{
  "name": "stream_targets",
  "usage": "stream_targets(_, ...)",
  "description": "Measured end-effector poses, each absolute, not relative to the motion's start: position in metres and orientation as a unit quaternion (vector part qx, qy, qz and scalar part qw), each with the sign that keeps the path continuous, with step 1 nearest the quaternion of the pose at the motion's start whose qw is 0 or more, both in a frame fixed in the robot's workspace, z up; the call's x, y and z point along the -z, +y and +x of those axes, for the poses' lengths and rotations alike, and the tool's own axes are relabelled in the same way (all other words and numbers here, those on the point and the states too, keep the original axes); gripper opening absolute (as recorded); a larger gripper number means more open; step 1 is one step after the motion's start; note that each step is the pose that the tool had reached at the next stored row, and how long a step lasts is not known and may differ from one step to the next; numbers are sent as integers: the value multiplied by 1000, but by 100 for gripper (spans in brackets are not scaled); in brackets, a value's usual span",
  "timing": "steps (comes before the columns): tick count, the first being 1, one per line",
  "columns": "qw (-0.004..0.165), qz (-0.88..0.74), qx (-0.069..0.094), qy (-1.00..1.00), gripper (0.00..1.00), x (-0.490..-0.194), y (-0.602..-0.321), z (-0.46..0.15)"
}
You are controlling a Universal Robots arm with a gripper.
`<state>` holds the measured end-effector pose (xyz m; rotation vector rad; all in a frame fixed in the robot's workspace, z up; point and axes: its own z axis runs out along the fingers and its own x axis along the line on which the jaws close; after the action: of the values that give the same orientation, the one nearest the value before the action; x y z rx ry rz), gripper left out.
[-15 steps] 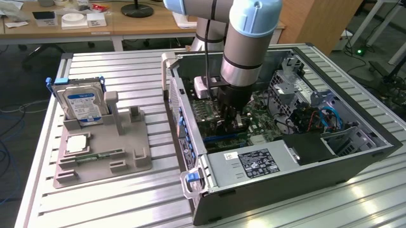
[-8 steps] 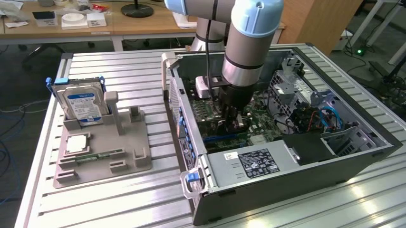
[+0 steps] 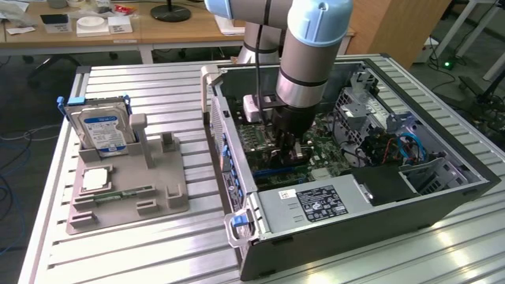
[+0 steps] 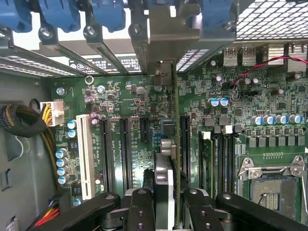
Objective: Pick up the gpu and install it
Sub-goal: 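Insert the gpu into the slot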
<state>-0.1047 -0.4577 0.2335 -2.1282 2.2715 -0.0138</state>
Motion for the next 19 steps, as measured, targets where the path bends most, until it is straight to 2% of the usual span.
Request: stream_targets(19,14,-683,4,730,28,-233,-458,-107)
